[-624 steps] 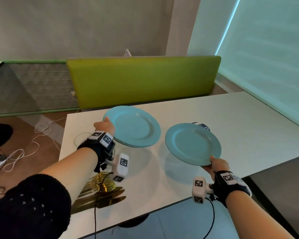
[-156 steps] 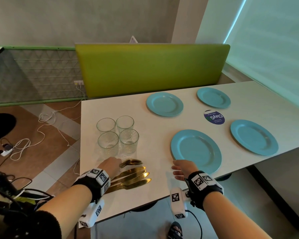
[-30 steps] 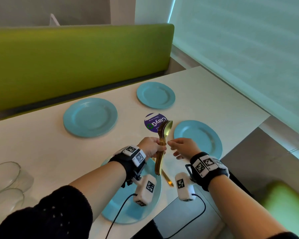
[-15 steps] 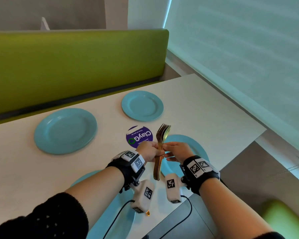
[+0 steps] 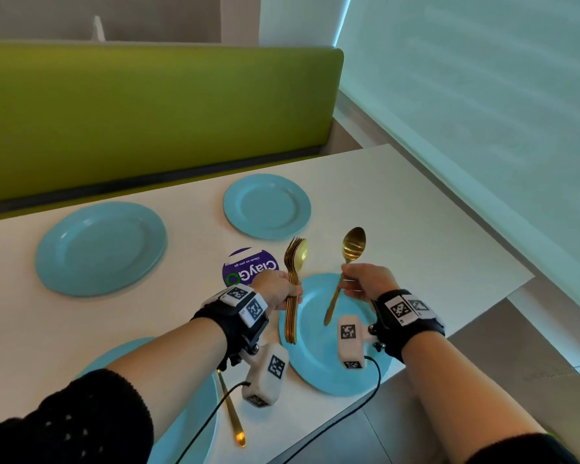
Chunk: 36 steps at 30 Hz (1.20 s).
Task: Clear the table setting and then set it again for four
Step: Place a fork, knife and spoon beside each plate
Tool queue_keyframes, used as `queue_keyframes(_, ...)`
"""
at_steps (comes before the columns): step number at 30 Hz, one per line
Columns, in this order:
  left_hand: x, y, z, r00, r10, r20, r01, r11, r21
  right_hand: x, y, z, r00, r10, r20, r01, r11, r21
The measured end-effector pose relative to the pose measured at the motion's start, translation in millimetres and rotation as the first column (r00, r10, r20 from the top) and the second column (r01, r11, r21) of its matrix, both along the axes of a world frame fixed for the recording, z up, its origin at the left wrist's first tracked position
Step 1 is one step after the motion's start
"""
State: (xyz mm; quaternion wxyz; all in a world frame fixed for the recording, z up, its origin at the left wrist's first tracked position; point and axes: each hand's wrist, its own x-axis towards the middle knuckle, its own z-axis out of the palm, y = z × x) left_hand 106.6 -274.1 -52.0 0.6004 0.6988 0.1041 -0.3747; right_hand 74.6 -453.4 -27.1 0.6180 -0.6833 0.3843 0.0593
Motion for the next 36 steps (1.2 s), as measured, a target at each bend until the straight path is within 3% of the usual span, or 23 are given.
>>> queue_keyframes(5, 11, 0, 1, 0.997, 0.072, 0.009, -0.073, 0.997, 0.021, 7, -61, -9, 0.975, 0.102, -0.199, -0.165, 0.930, -0.329)
queue_keyframes(7, 13, -1, 1, 0.996, 0.086, 0.027, -0.088, 0.995, 0.040, 8, -75, -12, 0.913, 0.168, -0.371, -0.342, 0.809, -0.478)
queue_keyframes(9, 15, -3, 1, 0.995, 0.096, 0.031, -0.097, 0.994, 0.042, 6, -79, -11, 0.827, 0.166, -0.538, -0.514, 0.611, -0.602)
queue_keyframes(11, 17, -4, -1, 0.994, 0.104, 0.024, -0.105, 0.994, 0.040, 3, -82, -13, 0.764, 0.171, -0.622, -0.612, 0.499, -0.614)
queue_keyframes(13, 18, -5, -3, 0.995, 0.101, 0.018, -0.102, 0.994, 0.038, 1, -86, -20, 0.696, 0.180, -0.695, -0.688, 0.441, -0.576)
queue_keyframes(27, 26, -17, -8, 0.994, 0.109, -0.011, -0.109, 0.993, 0.047, 12, -88, -52, 0.624, 0.202, -0.755, -0.760, 0.384, -0.525)
queue_keyframes(36, 30, -27, -8, 0.997, 0.083, -0.008, -0.082, 0.995, 0.061, 17, -86, -59, 0.665, 0.160, -0.730, -0.705, 0.456, -0.542)
